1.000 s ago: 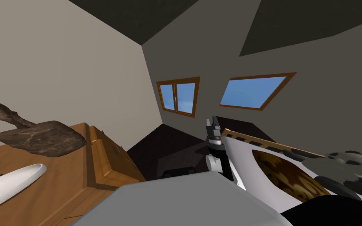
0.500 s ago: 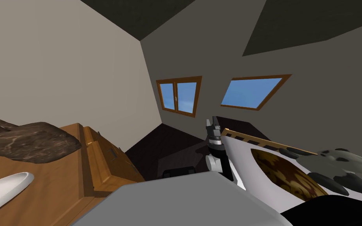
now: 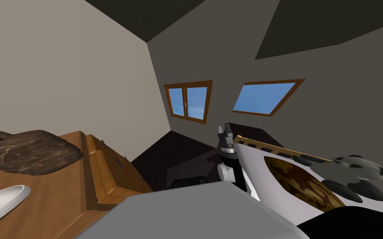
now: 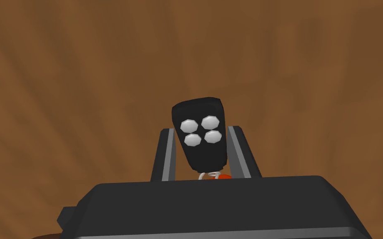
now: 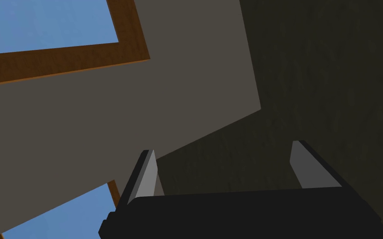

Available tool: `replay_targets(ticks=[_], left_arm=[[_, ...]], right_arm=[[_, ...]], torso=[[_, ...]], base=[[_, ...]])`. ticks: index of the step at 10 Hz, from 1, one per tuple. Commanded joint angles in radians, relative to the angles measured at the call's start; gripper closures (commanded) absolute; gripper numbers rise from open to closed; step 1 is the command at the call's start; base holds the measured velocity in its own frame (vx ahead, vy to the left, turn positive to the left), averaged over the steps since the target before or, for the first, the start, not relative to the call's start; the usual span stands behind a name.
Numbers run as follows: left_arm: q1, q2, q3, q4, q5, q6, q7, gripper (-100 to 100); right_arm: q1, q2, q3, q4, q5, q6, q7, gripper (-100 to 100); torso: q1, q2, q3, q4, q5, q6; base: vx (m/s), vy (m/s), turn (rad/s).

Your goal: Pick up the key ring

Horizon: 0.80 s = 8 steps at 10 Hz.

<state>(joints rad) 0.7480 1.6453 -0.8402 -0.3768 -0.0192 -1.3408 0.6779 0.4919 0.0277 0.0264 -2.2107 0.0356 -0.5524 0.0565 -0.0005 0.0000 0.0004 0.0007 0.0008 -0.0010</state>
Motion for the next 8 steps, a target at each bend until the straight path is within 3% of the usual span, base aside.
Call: replay_targets(ticks=[1, 3, 4, 5, 7, 8], left_arm=[[0.000, 0.000, 0.000, 0.000, 0.000, 0.000, 0.000, 100], [0.000, 0.000, 0.000, 0.000, 0.000, 0.000, 0.000, 100], [0.000, 0.000, 0.000, 0.000, 0.000, 0.000, 0.000, 0], [0.003, 0.031, -0.003, -0.001, 0.009, -0.022, 0.002, 100], [0.007, 0.035, -0.003, -0.007, 0.012, -0.020, 0.003, 100], [0.009, 0.038, -0.003, -0.009, 0.014, -0.020, 0.002, 0]], right_arm=[[0.000, 0.000, 0.000, 0.000, 0.000, 0.000, 0.000, 0], [0.000, 0.000, 0.000, 0.000, 0.000, 0.000, 0.000, 0], [0.000, 0.000, 0.000, 0.000, 0.000, 0.000, 0.000, 0], [0.000, 0.000, 0.000, 0.000, 0.000, 0.000, 0.000, 0], [0.000, 0.000, 0.000, 0.000, 0.000, 0.000, 0.000, 0], [0.000, 0.000, 0.000, 0.000, 0.000, 0.000, 0.000, 0]], torso=[[0.000, 0.000, 0.000, 0.000, 0.000, 0.000], [0.000, 0.000, 0.000, 0.000, 0.000, 0.000], [0.000, 0.000, 0.000, 0.000, 0.000, 0.000], [0.000, 0.000, 0.000, 0.000, 0.000, 0.000], [-0.001, 0.000, 0.000, 0.000, -0.001, 0.000], [0.000, 0.000, 0.000, 0.000, 0.000, 0.000]], base=[[0.000, 0.000, 0.000], [0.000, 0.000, 0.000], [0.000, 0.000, 0.000], [0.002, -0.002, 0.091], [0.003, -0.001, 0.060], [0.000, 0.000, 0.000]])
